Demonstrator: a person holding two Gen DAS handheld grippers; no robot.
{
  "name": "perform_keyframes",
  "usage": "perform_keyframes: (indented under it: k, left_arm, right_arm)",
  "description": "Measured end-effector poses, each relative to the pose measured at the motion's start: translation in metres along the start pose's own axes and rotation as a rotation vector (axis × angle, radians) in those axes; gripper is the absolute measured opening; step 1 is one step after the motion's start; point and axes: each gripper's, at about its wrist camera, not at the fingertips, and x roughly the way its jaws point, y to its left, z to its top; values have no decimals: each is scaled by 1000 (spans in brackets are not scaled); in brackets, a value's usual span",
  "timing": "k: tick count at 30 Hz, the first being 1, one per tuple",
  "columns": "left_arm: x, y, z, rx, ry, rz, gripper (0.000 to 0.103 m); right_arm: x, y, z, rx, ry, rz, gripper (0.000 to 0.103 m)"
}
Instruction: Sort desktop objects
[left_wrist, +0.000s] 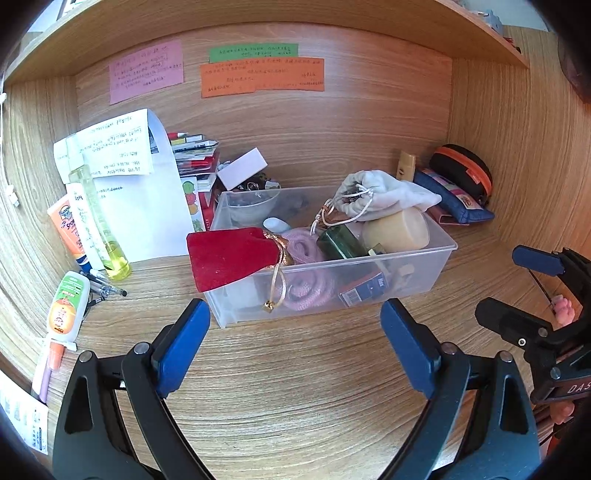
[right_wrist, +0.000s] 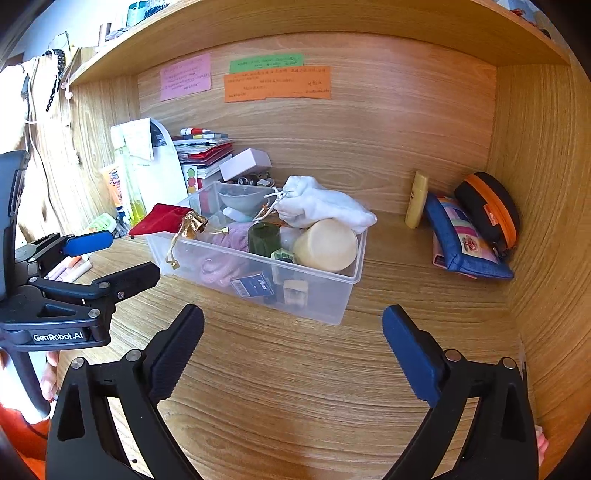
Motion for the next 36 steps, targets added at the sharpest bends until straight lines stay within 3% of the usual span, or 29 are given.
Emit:
perform_keyframes:
  k: [22,36]
  left_arm:
    - [3,-1,-1,-1,5,22,95]
    - [4,3,-1,-18,19,15,101]
  right_arm:
    - [4,3,3,0,11,-3,99]
    - [3,2,4,10,7,3,99]
